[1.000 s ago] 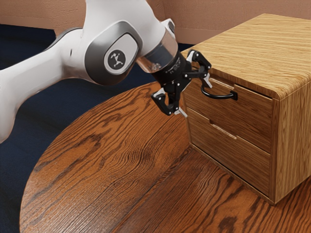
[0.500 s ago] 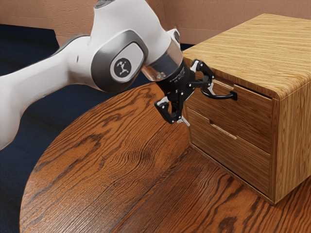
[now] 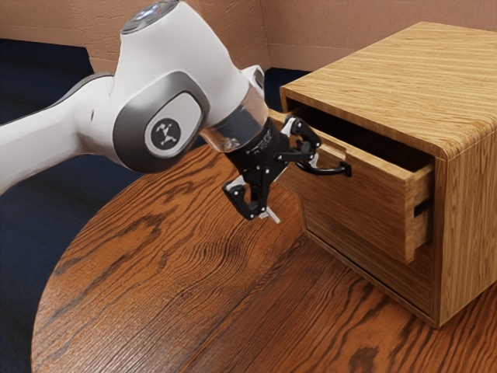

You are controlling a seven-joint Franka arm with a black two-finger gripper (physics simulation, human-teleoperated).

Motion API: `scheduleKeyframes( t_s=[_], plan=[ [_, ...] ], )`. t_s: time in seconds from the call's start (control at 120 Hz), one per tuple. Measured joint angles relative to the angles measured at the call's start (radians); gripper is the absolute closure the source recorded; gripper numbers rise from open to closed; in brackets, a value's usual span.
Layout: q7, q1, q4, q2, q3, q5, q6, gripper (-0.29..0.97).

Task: Pull the drawer handle with one arm to open the drawer

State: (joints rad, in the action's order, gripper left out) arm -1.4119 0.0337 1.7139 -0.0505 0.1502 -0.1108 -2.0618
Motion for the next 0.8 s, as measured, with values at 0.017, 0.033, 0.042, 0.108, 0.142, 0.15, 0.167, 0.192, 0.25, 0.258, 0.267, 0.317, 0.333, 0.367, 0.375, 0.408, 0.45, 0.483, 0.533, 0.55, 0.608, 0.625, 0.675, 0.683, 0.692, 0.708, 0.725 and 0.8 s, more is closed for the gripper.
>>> scheduleKeyframes(
  t_s=[0.017,0.033,0.042,0.108,0.142,0.15,0.167,0.192,0.25,0.258,0.267,0.317,0.333,0.367,0.375,0.408,0.45,0.483,0.533,0.55,0.608,0.625,0.675,0.683,0.692,0.708,0.725,0.8],
  plan=[
    [0.0,0.0,0.01,-0.009,0.0,0.0,-0.002,0.0],
    [-0.001,0.001,0.019,-0.017,-0.001,0.0,-0.005,0.0],
    [-0.001,0.001,0.024,-0.022,-0.001,-0.001,-0.006,0.0],
    [-0.002,0.005,0.064,-0.06,-0.001,-0.002,-0.014,0.0],
    [-0.002,0.003,0.086,-0.085,-0.001,-0.003,-0.019,0.0],
    [-0.003,0.002,0.092,-0.091,-0.001,-0.003,-0.02,0.0],
    [-0.003,0.001,0.103,-0.102,-0.001,-0.003,-0.022,0.0],
    [-0.003,0.0,0.119,-0.117,0.0,-0.004,-0.026,0.0],
    [-0.004,-0.002,0.155,-0.151,0.0,-0.005,-0.035,0.0],
    [-0.004,-0.002,0.159,-0.155,0.0,-0.005,-0.036,0.0],
    [-0.004,-0.003,0.164,-0.159,0.0,-0.006,-0.038,0.0],
    [-0.004,-0.004,0.191,-0.183,0.0,-0.007,-0.044,0.01],
    [-0.005,-0.005,0.201,-0.192,0.0,-0.007,-0.046,0.01],
    [-0.005,-0.006,0.218,-0.209,-0.001,-0.008,-0.049,0.01],
    [-0.005,-0.007,0.222,-0.213,-0.001,-0.009,-0.049,0.01],
    [-0.006,-0.008,0.241,-0.235,-0.001,-0.01,-0.052,0.01],
    [-0.006,-0.01,0.262,-0.258,-0.001,-0.012,-0.056,0.01],
    [-0.007,-0.011,0.276,-0.274,-0.001,-0.014,-0.06,0.01],
    [-0.008,-0.013,0.297,-0.299,-0.001,-0.016,-0.065,0.01],
    [-0.008,-0.014,0.304,-0.307,-0.001,-0.017,-0.067,0.01],
    [-0.009,-0.016,0.33,-0.338,-0.001,-0.02,-0.073,0.02],
    [-0.01,-0.016,0.337,-0.346,-0.001,-0.021,-0.075,0.02],
    [-0.01,-0.018,0.361,-0.374,-0.001,-0.022,-0.079,0.02],
    [-0.01,-0.018,0.366,-0.379,-0.001,-0.023,-0.08,0.02],
    [-0.01,-0.018,0.37,-0.384,-0.001,-0.023,-0.081,0.03],
    [-0.011,-0.019,0.378,-0.393,-0.001,-0.024,-0.082,0.03],
    [-0.011,-0.018,0.387,-0.404,-0.003,-0.024,-0.084,0.03],
    [-0.011,-0.011,0.429,-0.452,-0.014,-0.025,-0.09,0.03]
  ],
)
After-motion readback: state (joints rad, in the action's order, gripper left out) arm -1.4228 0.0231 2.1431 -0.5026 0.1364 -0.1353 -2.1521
